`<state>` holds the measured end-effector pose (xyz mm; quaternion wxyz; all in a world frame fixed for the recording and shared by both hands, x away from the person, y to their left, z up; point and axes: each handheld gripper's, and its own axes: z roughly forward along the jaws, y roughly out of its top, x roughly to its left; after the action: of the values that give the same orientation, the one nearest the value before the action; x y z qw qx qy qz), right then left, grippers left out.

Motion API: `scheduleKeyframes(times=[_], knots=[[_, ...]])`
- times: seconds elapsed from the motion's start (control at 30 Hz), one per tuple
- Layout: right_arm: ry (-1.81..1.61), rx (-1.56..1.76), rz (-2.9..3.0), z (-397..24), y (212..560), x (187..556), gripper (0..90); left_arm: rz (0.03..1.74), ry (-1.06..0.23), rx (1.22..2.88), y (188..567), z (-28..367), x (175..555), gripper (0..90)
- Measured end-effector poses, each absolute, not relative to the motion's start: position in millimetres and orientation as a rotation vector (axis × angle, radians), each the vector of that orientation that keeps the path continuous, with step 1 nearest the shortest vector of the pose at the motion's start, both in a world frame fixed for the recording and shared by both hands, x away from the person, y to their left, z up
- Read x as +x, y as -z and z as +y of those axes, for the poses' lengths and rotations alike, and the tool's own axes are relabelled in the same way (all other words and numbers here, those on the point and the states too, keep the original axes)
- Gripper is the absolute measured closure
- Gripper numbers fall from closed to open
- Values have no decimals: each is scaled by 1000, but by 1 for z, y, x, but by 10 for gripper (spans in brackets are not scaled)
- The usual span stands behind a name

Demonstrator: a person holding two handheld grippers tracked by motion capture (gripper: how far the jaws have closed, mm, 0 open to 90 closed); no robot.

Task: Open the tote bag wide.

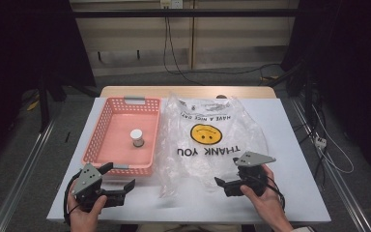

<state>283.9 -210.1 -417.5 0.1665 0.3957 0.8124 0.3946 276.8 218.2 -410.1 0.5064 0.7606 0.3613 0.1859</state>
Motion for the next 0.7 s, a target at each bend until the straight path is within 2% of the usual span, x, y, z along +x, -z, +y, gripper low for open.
scheduleKeyframes(times=[0.17, 0.53, 0.7], knots=[[-1116, 1088, 2390, -200, 423, 296, 137, 866, -448, 1840, 410, 217, 276, 54], [-1024, 1003, 2582, -169, 438, 313, 118, 852, -436, 1857, 411, 214, 278, 55], [-952, 991, 2621, -164, 447, 315, 159, 848, -434, 1855, 411, 214, 278, 55]])
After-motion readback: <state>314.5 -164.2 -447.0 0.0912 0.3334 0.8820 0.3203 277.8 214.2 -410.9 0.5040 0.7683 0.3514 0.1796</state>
